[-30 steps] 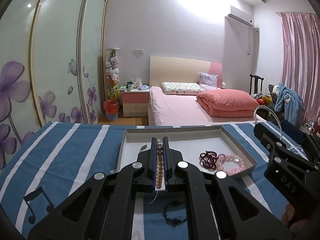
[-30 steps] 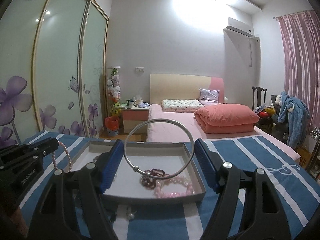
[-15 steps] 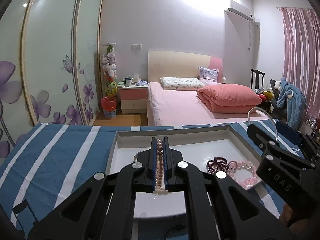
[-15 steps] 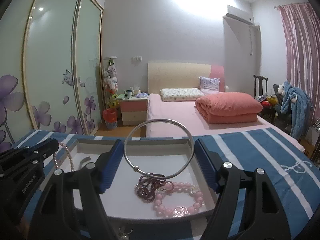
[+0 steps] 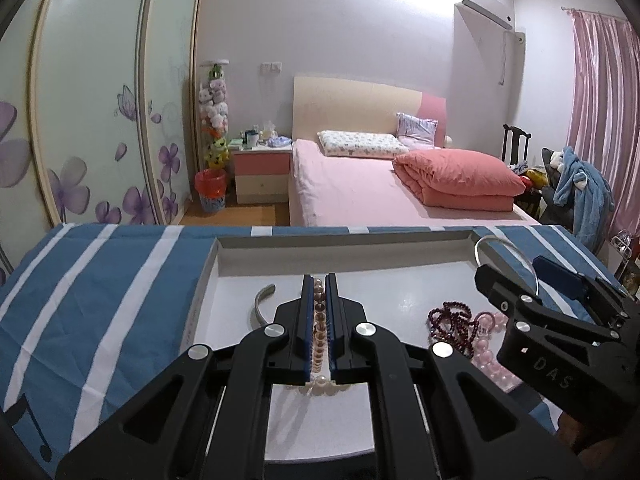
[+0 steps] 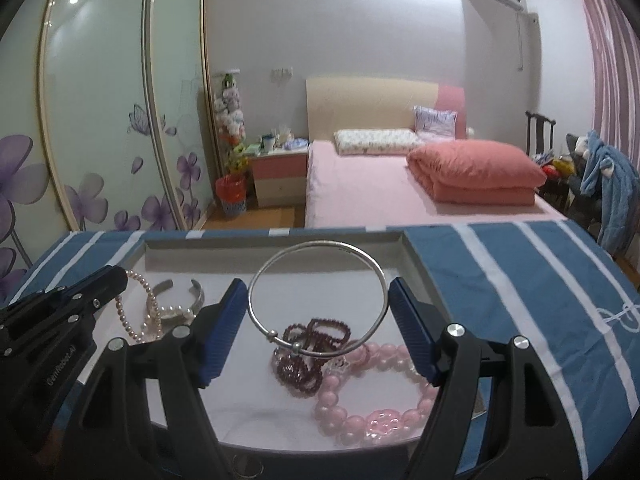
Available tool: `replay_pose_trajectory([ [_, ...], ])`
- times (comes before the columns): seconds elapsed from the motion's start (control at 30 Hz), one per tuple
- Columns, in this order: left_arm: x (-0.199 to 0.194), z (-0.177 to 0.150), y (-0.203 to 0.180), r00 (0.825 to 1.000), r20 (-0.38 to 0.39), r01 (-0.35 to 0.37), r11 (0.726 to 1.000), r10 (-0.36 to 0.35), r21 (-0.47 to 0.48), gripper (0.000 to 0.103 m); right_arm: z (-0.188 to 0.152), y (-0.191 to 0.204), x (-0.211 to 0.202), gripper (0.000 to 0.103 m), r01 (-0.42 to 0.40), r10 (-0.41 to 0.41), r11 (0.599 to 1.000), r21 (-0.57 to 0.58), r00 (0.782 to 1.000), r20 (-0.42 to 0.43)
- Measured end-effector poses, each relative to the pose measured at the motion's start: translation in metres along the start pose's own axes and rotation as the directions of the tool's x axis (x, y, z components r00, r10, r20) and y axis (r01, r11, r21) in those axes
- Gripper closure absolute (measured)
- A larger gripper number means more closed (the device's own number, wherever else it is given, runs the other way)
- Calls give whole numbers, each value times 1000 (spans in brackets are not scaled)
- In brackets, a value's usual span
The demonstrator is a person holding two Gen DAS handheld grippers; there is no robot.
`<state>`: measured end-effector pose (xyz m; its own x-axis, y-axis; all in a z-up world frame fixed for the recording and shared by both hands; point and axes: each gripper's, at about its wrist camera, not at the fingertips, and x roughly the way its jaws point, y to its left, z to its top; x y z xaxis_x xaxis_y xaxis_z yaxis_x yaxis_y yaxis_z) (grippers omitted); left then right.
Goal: Organize jewelry
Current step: 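Open both tools over the grey tray to drop the bracelet and bangle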
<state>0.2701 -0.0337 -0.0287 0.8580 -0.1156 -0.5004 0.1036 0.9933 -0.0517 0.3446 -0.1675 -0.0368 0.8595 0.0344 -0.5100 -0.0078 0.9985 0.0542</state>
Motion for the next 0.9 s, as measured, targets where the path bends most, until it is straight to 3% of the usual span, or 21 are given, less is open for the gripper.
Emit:
replay_pose_trajectory([
  [0.23,7,-1,4,999,-40,29,999,-30,-31,96,-6,0,16,30,-24,24,1000,0,997,-80],
  [0.47,0,4,20,999,-33,33,995,-36,-89,87,-4,-11,5,28,-18,21,999,33,998,-62],
  [0.9,-46,1,46,1000,0,-7,993,7,-120,87,-11,-18,-52,28,-24,25,999,27,999,-24],
])
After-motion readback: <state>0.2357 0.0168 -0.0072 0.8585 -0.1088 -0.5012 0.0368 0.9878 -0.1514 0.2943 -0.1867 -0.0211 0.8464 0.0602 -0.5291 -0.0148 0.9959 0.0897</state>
